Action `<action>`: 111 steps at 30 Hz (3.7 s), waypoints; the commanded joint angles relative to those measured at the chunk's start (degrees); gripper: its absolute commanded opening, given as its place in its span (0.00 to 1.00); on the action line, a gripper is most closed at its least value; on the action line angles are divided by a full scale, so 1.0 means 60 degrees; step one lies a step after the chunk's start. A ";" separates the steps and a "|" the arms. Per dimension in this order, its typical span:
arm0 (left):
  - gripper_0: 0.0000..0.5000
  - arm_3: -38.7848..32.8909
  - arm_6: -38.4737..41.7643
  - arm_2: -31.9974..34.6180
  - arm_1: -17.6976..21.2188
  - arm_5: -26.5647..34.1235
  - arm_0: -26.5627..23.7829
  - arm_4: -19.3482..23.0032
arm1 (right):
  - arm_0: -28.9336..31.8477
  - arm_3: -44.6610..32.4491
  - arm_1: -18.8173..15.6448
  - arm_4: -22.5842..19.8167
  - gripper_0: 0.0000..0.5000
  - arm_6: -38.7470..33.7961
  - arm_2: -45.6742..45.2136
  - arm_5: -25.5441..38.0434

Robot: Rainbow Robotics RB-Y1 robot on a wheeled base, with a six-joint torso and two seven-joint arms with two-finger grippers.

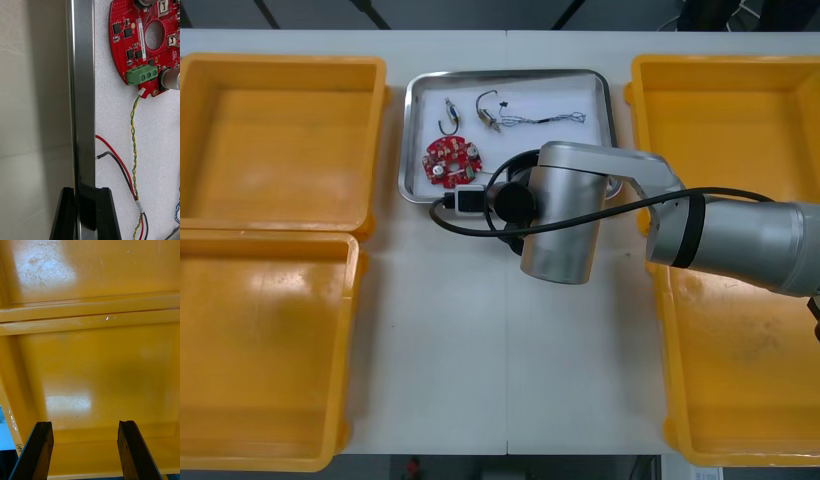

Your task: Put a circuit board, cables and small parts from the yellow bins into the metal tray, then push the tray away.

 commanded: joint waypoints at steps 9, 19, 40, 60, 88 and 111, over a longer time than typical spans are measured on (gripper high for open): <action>1.00 0.0011 0.0340 0.0229 0.0015 -0.0093 0.0075 0.0044 | -0.1008 0.1270 -0.0037 0.0118 0.00 0.0421 0.0106 -0.1486; 1.00 0.0011 0.0340 0.0229 0.0015 -0.0093 0.0075 0.0044 | -0.1316 0.2324 0.0182 0.0103 0.00 0.0553 0.0106 -0.2834; 1.00 0.0011 0.0340 0.0229 0.0015 -0.0093 0.0075 0.0044 | -0.1404 0.3423 0.0241 0.0133 0.00 0.0626 0.0106 -0.5075; 1.00 0.0011 0.0340 0.0229 0.0015 -0.0093 0.0075 0.0044 | -0.1389 0.2383 -0.0286 -0.0453 1.00 0.0655 0.0033 -0.3888; 1.00 0.0011 0.0340 0.0229 0.0015 -0.0093 0.0075 0.0044 | 0.1614 -0.4282 -0.2601 -0.3969 1.00 -0.3402 -0.5739 0.4212; 1.00 0.0011 0.0340 0.0229 0.0015 -0.0093 0.0075 0.0044 | 0.6843 -0.5601 -0.4300 -0.6620 1.00 -0.5658 -1.2023 0.5296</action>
